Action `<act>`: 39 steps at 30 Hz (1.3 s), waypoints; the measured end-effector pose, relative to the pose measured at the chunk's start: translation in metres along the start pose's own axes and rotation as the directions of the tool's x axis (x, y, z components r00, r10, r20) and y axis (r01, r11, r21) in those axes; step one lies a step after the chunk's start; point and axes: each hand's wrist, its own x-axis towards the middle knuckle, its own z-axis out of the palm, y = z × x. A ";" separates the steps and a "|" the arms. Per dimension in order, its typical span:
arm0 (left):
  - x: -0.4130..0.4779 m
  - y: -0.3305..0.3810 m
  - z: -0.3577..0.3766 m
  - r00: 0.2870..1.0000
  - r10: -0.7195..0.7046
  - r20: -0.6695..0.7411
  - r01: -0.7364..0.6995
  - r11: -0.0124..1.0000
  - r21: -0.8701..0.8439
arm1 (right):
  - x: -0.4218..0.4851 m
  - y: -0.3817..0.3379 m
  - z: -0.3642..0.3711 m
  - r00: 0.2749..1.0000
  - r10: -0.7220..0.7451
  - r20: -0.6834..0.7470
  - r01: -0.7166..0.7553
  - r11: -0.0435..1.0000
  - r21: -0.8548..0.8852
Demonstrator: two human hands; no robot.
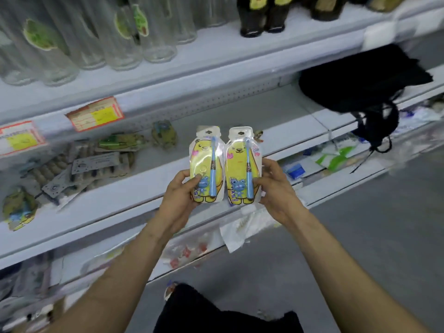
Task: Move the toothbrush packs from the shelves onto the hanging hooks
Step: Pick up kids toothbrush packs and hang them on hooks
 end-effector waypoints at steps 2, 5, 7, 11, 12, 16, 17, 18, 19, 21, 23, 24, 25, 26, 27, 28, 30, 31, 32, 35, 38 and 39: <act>0.004 -0.005 0.046 0.999 -0.015 0.045 0.015 1.000 0.012 | -0.006 -0.016 -0.041 0.998 -0.031 -0.061 0.032 0.999 0.019; 0.016 -0.005 0.118 0.990 -0.040 0.134 0.033 0.998 0.053 | -0.011 -0.038 -0.102 0.978 -0.077 -0.196 0.089 0.995 0.052; 0.027 -0.003 0.168 0.977 -0.063 0.206 0.046 0.995 0.086 | -0.013 -0.050 -0.144 0.951 -0.092 -0.294 0.120 0.990 0.077; 0.058 -0.007 0.268 0.928 -0.099 0.358 0.042 0.986 0.164 | -0.015 -0.072 -0.223 0.875 -0.093 -0.475 0.165 0.980 0.111; 0.067 -0.010 0.295 0.913 -0.109 0.392 0.038 0.982 0.185 | -0.015 -0.078 -0.244 0.849 -0.088 -0.521 0.172 0.978 0.115; 0.096 -0.026 0.411 0.832 -0.168 0.529 0.031 0.966 0.259 | -0.015 -0.099 -0.328 0.722 -0.078 -0.688 0.214 0.970 0.114; 0.104 -0.031 0.440 0.810 -0.178 0.559 0.027 0.963 0.267 | -0.013 -0.106 -0.349 0.689 -0.072 -0.722 0.226 0.967 0.120; 0.112 -0.036 0.469 0.790 -0.185 0.585 0.019 0.960 0.278 | -0.013 -0.114 -0.368 0.653 -0.060 -0.755 0.234 0.964 0.126; 0.119 -0.040 0.498 0.767 -0.195 0.611 0.013 0.957 0.289 | -0.013 -0.122 -0.388 0.615 -0.045 -0.788 0.244 0.960 0.135; 0.127 -0.052 0.559 0.714 -0.221 0.664 0.008 0.951 0.308 | -0.017 -0.138 -0.424 0.528 -0.023 -0.849 0.272 0.951 0.144; 0.124 -0.064 0.624 0.641 -0.259 0.723 0.019 0.947 0.322 | -0.029 -0.149 -0.459 0.428 -0.027 -0.903 0.318 0.940 0.123; 0.118 -0.071 0.656 0.589 -0.274 0.760 0.013 0.944 0.330 | -0.037 -0.155 -0.475 0.373 -0.031 -0.927 0.343 0.933 0.108; 0.110 -0.078 0.687 0.533 -0.288 0.796 0.003 0.941 0.338 | -0.048 -0.159 -0.490 0.317 -0.031 -0.948 0.360 0.928 0.090; 0.098 -0.084 0.717 0.478 -0.301 0.825 -0.012 0.937 0.349 | -0.061 -0.163 -0.503 0.259 -0.030 -0.965 0.366 0.928 0.070; 0.085 -0.090 0.744 0.426 -0.317 0.847 -0.026 0.932 0.361 | -0.076 -0.165 -0.517 0.200 -0.027 -0.980 0.372 0.927 0.050; 0.071 -0.097 0.771 0.377 -0.339 0.862 -0.031 0.925 0.378 | -0.092 -0.170 -0.530 0.139 -0.019 -0.990 0.389 0.920 0.036; 0.043 -0.106 0.825 0.275 -0.360 0.891 -0.044 0.921 0.386 | -0.124 -0.180 -0.561 0.005 -0.022 -1.000 0.427 0.904 -0.018; 0.030 -0.111 0.848 0.230 -0.373 0.899 -0.050 0.918 0.394 | -0.139 -0.184 -0.575 -0.071 -0.017 -0.997 0.441 0.896 -0.046; 0.010 -0.119 0.881 0.162 -0.386 0.908 -0.058 0.915 0.399 | -0.160 -0.192 -0.595 -0.163 -0.019 -0.986 0.455 0.885 -0.093; -0.026 -0.128 0.942 0.055 -0.383 0.922 -0.081 0.919 0.387 | -0.199 -0.206 -0.634 -0.314 -0.019 -0.949 0.467 0.868 -0.172; -0.071 -0.134 1.010 -0.036 -0.364 0.931 -0.076 0.930 0.360 | -0.239 -0.228 -0.680 -0.428 -0.060 -0.902 0.426 0.866 -0.260; -0.086 -0.134 1.030 -0.056 -0.361 0.931 -0.082 0.931 0.356 | -0.251 -0.234 -0.696 -0.466 -0.056 -0.883 0.418 0.865 -0.276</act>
